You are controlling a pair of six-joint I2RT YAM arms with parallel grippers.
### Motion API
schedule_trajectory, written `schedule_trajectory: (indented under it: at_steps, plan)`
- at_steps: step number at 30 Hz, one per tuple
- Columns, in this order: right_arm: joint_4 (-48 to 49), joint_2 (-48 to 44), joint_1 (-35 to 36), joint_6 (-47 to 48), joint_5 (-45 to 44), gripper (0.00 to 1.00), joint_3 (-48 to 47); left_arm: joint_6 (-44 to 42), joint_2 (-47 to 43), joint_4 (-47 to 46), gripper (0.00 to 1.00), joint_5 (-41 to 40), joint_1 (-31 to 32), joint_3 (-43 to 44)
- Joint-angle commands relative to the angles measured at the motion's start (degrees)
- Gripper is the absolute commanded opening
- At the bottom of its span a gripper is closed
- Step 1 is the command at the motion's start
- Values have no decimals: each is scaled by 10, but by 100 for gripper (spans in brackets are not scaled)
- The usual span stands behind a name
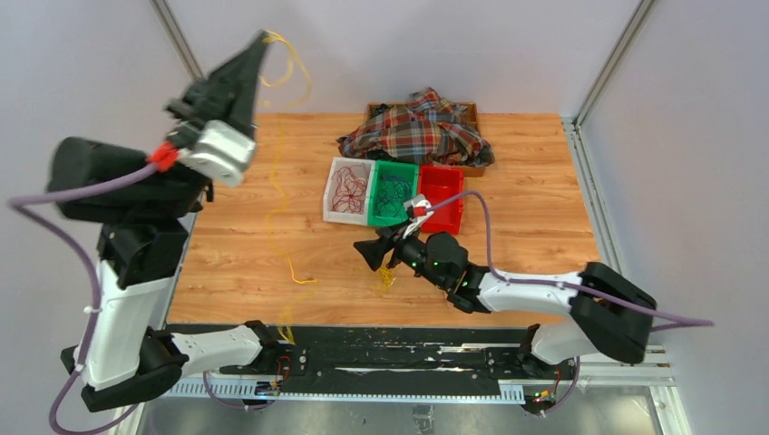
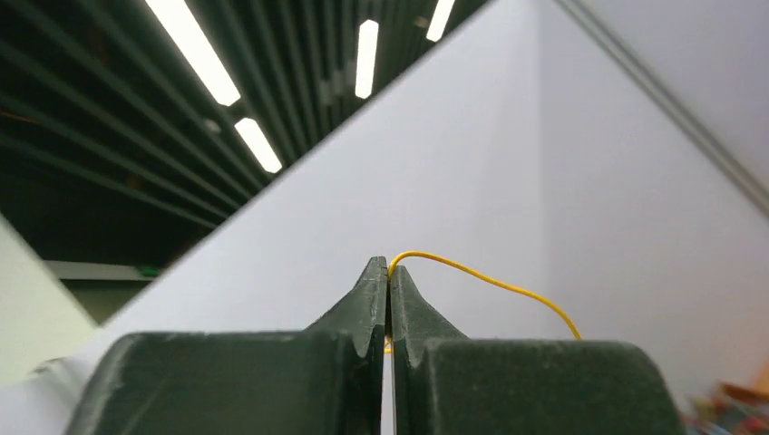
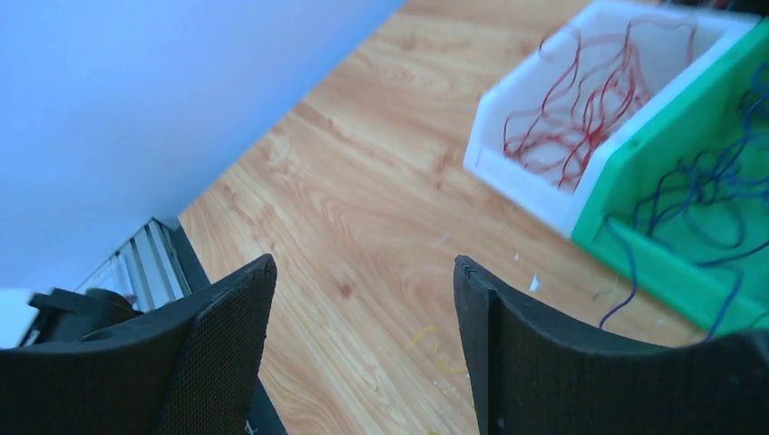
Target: Untangle the cables
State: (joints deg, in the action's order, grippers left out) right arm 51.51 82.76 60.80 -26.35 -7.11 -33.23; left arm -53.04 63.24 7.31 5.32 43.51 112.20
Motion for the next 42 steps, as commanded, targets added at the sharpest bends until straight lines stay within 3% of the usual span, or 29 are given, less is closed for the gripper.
schedule_trajectory:
  at_steps: [1, 8, 14, 24, 42]
  plan:
    - [-96, -88, 0, 37, -41, 72, -9, 77, 8, 75, 1, 32, 4, -52]
    - [-220, -209, -46, 70, -112, 69, -11, 126, 55, 74, 0, 47, 23, -100]
    - [-290, -280, -127, 57, -143, 67, 11, 150, 128, 27, 1, 39, 27, -94]
    - [-398, -301, -214, 40, -243, 69, 11, 160, 255, -53, 1, 0, 27, -55]
    - [-397, -314, -240, 10, -229, 67, 49, 169, 342, -92, 1, -10, 27, 48]
